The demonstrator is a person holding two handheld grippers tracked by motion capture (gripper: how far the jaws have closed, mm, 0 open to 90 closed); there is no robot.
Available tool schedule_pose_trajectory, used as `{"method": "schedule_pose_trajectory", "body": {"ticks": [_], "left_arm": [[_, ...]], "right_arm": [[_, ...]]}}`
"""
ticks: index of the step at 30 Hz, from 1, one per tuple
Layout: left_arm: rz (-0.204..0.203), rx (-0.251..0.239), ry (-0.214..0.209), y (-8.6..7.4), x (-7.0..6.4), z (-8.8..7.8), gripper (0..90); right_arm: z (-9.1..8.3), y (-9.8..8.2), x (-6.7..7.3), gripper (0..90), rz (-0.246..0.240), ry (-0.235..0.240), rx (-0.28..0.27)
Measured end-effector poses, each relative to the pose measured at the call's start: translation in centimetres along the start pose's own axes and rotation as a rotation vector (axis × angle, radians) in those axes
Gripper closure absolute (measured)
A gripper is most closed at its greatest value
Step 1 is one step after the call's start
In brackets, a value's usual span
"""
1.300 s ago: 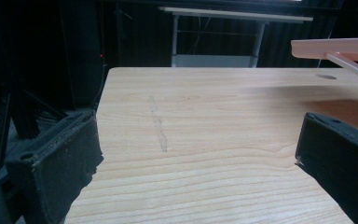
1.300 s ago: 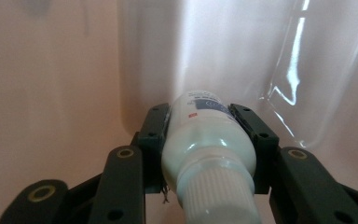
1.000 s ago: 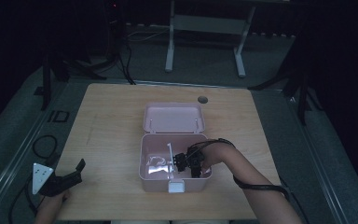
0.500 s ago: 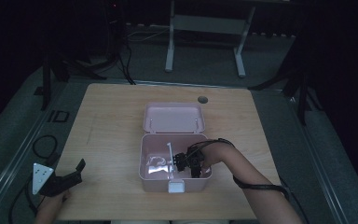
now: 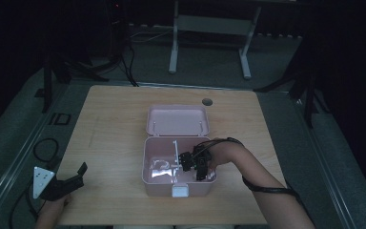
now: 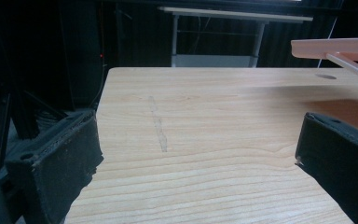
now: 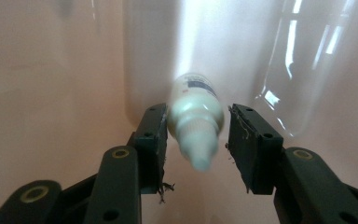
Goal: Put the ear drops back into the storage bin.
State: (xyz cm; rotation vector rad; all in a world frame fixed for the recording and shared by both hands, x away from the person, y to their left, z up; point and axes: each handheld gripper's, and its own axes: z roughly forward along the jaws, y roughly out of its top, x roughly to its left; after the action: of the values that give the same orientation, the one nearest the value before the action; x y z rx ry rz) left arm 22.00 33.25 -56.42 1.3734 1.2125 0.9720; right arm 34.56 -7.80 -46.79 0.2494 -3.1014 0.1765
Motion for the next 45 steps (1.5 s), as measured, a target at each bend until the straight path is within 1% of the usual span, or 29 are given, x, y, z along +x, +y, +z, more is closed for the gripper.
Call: {"method": "schedule_pose_trajectory", "body": {"ticks": [9,11,13,14,15,17,20,23,27,28,29,30,32,34,36,41,42,43,44,45], "left_arm": [[-0.002,0.000,0.002,0.0,0.0,0.0,0.4],[-0.002,0.001,0.002,0.0,0.0,0.0,0.4],[-0.002,0.000,0.002,0.0,0.0,0.0,0.4],[-0.002,0.000,0.002,0.0,0.0,0.0,0.4],[-0.002,0.000,0.001,0.0,0.0,0.0,0.4],[-0.002,0.000,0.002,0.0,0.0,0.0,0.4],[-0.003,-0.001,0.002,0.0,0.0,0.0,0.4],[-0.003,0.000,0.002,0.0,0.0,0.0,0.4],[-0.003,0.001,0.002,0.0,0.0,0.0,0.4],[-0.003,0.001,0.002,0.0,0.0,0.0,0.4],[-0.004,0.001,0.003,0.0,0.0,0.0,0.4],[-0.003,0.001,0.003,0.0,0.0,0.0,0.4],[-0.003,0.001,0.003,0.0,0.0,0.0,0.4],[-0.003,0.001,0.003,0.0,0.0,0.0,0.4],[-0.002,0.001,0.003,0.0,0.0,0.0,0.4],[0.000,0.001,0.003,0.0,0.0,0.0,0.4],[0.000,0.001,0.003,0.0,0.0,0.0,0.4],[0.000,0.001,0.003,0.0,0.0,0.0,0.4],[0.000,0.001,0.003,0.0,0.0,0.0,0.4],[-0.001,0.001,0.003,0.0,0.0,0.0,0.4]], "right_arm": [[-2.8,-0.8,0.6,53.9,0.006,-0.034,-0.031],[-3.5,-1.0,0.8,53.9,-0.001,-0.042,-0.044],[-4.1,-1.2,1.0,53.1,0.003,-0.049,-0.061],[-4.1,-1.2,1.0,53.1,0.003,-0.049,-0.061],[-4.8,-1.5,1.0,52.5,0.003,-0.063,-0.079],[-5.5,-2.0,1.2,51.9,0.005,-0.076,-0.096],[-6.4,-2.7,1.4,51.6,0.016,-0.093,-0.122],[-7.4,-3.6,1.5,49.3,0.029,-0.110,-0.144],[-8.3,-5.0,1.5,40.5,0.072,-0.125,-0.173],[-8.4,-5.3,1.4,37.9,0.081,-0.127,-0.182],[-8.5,-5.7,1.4,34.9,0.099,-0.125,-0.189],[-8.6,-6.1,1.3,30.4,0.110,-0.116,-0.200],[-8.5,-6.8,1.4,27.0,0.113,-0.100,-0.209],[-8.5,-7.5,1.3,24.4,0.130,-0.097,-0.225],[-8.3,-8.1,1.4,20.5,0.137,-0.093,-0.238],[-7.5,-9.6,1.6,18.2,0.156,-0.117,-0.266],[-7.3,-9.9,1.6,18.3,0.166,-0.119,-0.274],[-7.3,-9.9,1.6,18.3,0.166,-0.119,-0.274],[-6.8,-10.5,1.6,18.5,0.178,-0.118,-0.282],[-6.6,-10.7,1.6,18.5,0.181,-0.116,-0.284]]}}
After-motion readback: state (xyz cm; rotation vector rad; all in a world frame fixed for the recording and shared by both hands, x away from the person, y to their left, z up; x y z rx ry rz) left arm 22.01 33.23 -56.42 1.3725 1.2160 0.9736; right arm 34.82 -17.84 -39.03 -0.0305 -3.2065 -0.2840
